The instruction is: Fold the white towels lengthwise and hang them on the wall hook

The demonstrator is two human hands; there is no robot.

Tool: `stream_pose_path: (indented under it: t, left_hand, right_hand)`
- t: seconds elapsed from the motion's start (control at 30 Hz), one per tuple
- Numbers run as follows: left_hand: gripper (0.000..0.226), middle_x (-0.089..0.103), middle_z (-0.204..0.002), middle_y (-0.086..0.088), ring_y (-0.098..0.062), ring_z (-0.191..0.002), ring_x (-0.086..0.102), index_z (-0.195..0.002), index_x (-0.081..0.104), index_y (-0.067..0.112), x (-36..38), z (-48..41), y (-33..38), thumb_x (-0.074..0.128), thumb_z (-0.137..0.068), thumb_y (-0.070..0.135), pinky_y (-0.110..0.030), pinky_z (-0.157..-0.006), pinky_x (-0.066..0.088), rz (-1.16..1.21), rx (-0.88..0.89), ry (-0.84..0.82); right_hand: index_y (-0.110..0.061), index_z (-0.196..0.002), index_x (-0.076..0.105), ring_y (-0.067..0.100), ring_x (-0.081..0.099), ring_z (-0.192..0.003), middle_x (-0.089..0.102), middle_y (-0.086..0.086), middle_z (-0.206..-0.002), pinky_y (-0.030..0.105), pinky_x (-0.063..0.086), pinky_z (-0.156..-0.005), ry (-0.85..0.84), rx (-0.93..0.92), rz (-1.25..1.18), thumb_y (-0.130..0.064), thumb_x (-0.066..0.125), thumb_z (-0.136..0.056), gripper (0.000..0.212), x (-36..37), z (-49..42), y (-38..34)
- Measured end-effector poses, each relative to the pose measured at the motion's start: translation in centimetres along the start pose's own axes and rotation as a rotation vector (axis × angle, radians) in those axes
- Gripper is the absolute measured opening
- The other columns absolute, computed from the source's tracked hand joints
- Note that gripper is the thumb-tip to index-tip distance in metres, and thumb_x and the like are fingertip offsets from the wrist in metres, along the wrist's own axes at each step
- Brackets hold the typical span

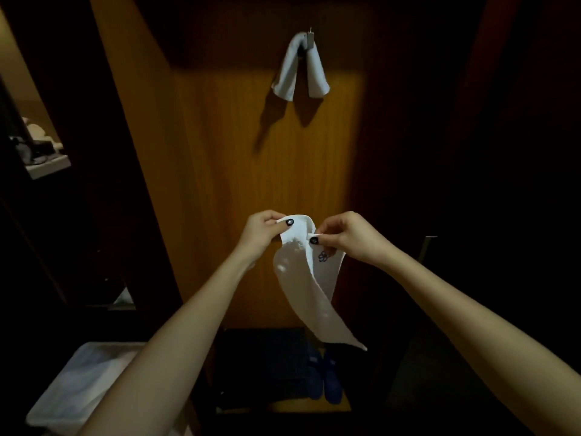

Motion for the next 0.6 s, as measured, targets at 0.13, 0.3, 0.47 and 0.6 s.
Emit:
stream_pose_path:
  t: [0.13,0.3,0.47,0.6]
  left_hand:
    - [0.009,0.066,-0.074,-0.005,-0.007,-0.059,0.058,-0.097,0.068,0.006,1.2,-0.6,0.7,0.062,-0.090,0.007,-0.015,-0.052,0.047,0.070,-0.010,-0.047]
    - [0.019,0.066,-0.082,-0.008,-0.011,-0.069,0.054,-0.109,0.067,0.005,1.5,-1.1,1.3,0.056,-0.095,0.010,-0.016,-0.059,0.042,0.074,0.015,-0.135]
    - [0.020,0.066,-0.090,-0.008,-0.014,-0.080,0.059,-0.111,0.065,0.006,0.4,-1.8,1.5,0.051,-0.097,0.009,-0.022,-0.073,0.046,0.094,0.037,-0.202]
    - [0.023,0.071,-0.098,-0.008,-0.007,-0.089,0.067,-0.107,0.065,0.009,-0.4,-2.4,1.6,0.062,-0.087,-0.002,-0.019,-0.086,0.051,0.110,0.060,-0.203]
  right_hand:
    - [-0.016,-0.083,0.072,0.010,0.056,-0.086,0.058,-0.005,-0.090,0.026,0.047,-0.076,0.141,-0.102,0.074,-0.022,0.075,-0.084,0.006,-0.7,-2.1,0.0]
    - [-0.023,-0.074,0.070,-0.010,0.055,-0.069,0.065,-0.011,-0.074,0.010,0.041,-0.059,0.187,-0.104,0.092,-0.027,0.073,-0.085,0.012,-0.2,-4.1,0.2]
    - [-0.016,-0.074,0.070,-0.005,0.057,-0.063,0.068,-0.007,-0.072,0.013,0.043,-0.056,0.261,-0.093,-0.003,-0.027,0.076,-0.083,0.015,0.0,-6.0,0.2]
    - [-0.013,-0.075,0.069,0.008,0.059,-0.067,0.069,0.001,-0.074,0.024,0.044,-0.061,0.270,-0.121,-0.017,-0.020,0.077,-0.082,0.013,0.4,-7.1,-0.6]
Point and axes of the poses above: each hand's wrist, its own z-axis away from the middle knuckle, its own x-axis out of the palm, y = z × x, the point moved 3 cm from there along -z, towards the middle knuckle
